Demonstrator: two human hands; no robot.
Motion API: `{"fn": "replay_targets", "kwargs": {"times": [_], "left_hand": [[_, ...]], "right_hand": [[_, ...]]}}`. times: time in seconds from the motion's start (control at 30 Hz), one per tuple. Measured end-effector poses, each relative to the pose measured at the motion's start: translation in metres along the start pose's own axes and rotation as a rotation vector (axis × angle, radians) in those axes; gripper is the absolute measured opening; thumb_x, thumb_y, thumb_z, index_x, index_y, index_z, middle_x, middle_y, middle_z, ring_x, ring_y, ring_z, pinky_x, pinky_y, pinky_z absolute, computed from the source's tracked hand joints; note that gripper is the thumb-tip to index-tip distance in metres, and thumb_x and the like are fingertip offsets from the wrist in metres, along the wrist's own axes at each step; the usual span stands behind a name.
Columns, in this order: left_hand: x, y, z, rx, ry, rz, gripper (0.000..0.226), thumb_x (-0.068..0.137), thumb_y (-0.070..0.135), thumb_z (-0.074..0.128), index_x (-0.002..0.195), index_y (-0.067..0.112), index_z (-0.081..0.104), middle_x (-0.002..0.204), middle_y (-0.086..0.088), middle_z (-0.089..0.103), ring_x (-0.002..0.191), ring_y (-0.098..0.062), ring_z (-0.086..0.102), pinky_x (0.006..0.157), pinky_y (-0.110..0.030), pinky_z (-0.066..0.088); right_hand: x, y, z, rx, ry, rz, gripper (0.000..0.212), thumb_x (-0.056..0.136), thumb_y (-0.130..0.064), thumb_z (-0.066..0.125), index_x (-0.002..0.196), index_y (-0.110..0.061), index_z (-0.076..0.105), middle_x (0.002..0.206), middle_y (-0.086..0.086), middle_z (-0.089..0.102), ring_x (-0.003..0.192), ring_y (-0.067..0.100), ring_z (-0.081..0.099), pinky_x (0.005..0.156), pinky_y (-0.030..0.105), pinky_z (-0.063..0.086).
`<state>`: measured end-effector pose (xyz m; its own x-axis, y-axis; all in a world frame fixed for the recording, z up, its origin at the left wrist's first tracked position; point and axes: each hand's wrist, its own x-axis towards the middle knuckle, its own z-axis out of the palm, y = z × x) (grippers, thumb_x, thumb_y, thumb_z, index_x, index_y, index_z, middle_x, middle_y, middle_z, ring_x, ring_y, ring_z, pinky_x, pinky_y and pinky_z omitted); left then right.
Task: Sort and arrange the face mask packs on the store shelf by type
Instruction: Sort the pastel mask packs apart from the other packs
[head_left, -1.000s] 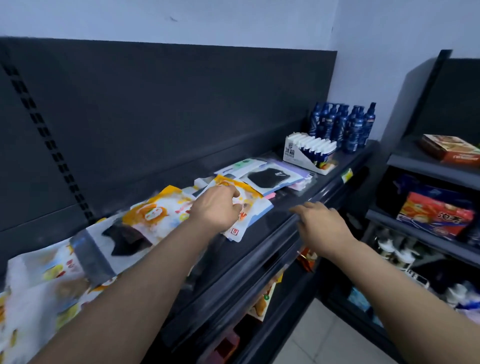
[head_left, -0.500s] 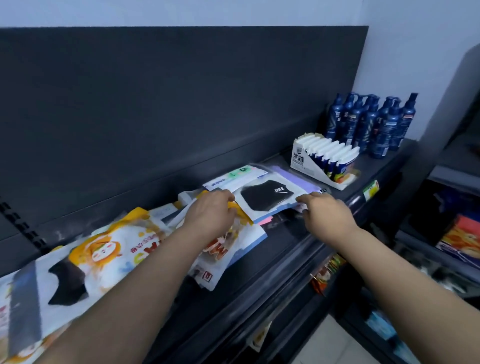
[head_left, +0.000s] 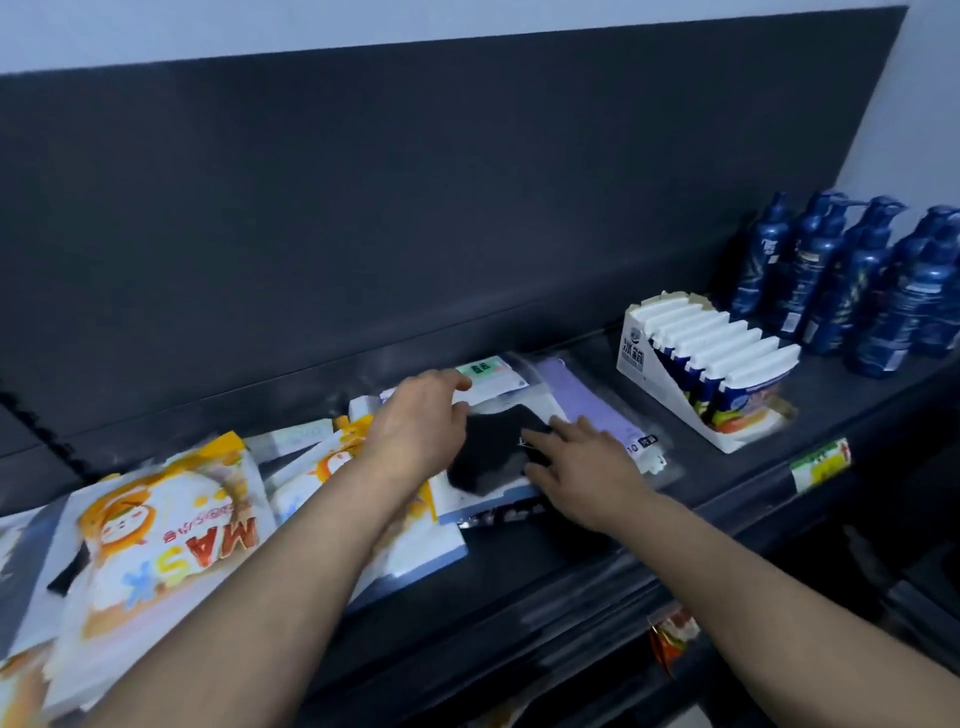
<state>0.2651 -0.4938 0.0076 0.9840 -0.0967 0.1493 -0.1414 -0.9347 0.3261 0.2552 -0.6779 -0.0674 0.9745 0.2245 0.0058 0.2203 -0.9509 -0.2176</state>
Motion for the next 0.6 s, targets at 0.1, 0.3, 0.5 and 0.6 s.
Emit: {"fn": "replay_targets", "kwargs": {"times": [0.1, 0.3, 0.5, 0.6], "left_hand": [[-0.001, -0.002, 0.004, 0.04, -0.001, -0.061, 0.037, 0.096, 0.023, 0.048, 0.132, 0.025, 0.054, 0.14, 0.0, 0.053, 0.129, -0.022, 0.046, 0.098, -0.032, 0.04], [-0.01, -0.006, 0.015, 0.116, -0.148, -0.145, 0.039, 0.094, 0.032, 0.053, 0.132, 0.028, 0.053, 0.135, -0.003, 0.056, 0.126, -0.025, 0.047, 0.096, -0.032, 0.043], [-0.017, -0.017, 0.024, 0.331, -0.313, -0.189, 0.049, 0.09, 0.032, 0.055, 0.138, 0.037, 0.045, 0.143, 0.003, 0.047, 0.131, -0.024, 0.041, 0.106, -0.044, 0.037], [-0.011, -0.021, 0.018, 0.497, -0.291, -0.27, 0.044, 0.092, 0.023, 0.044, 0.133, 0.035, 0.05, 0.139, 0.0, 0.051, 0.128, -0.025, 0.043, 0.108, -0.046, 0.033]], "right_hand": [[-0.006, -0.019, 0.003, -0.006, -0.002, -0.144, 0.049, 0.095, -0.049, 0.038, 0.143, -0.039, 0.033, 0.152, -0.001, 0.032, 0.141, 0.022, 0.024, 0.11, 0.045, 0.022], [0.012, 0.002, -0.006, 0.059, 0.211, -0.162, 0.045, 0.092, -0.018, 0.044, 0.135, -0.03, 0.047, 0.138, -0.002, 0.051, 0.128, 0.024, 0.044, 0.097, 0.039, 0.039], [0.028, 0.057, -0.02, -0.02, -0.042, 0.142, 0.034, 0.096, -0.031, 0.034, 0.125, -0.019, 0.049, 0.135, 0.012, 0.049, 0.126, 0.034, 0.043, 0.096, 0.042, 0.038], [0.03, 0.064, -0.027, -0.014, -0.084, 0.197, 0.035, 0.094, -0.027, 0.037, 0.123, -0.008, 0.043, 0.126, 0.017, 0.053, 0.113, 0.034, 0.052, 0.086, 0.039, 0.043]]}}
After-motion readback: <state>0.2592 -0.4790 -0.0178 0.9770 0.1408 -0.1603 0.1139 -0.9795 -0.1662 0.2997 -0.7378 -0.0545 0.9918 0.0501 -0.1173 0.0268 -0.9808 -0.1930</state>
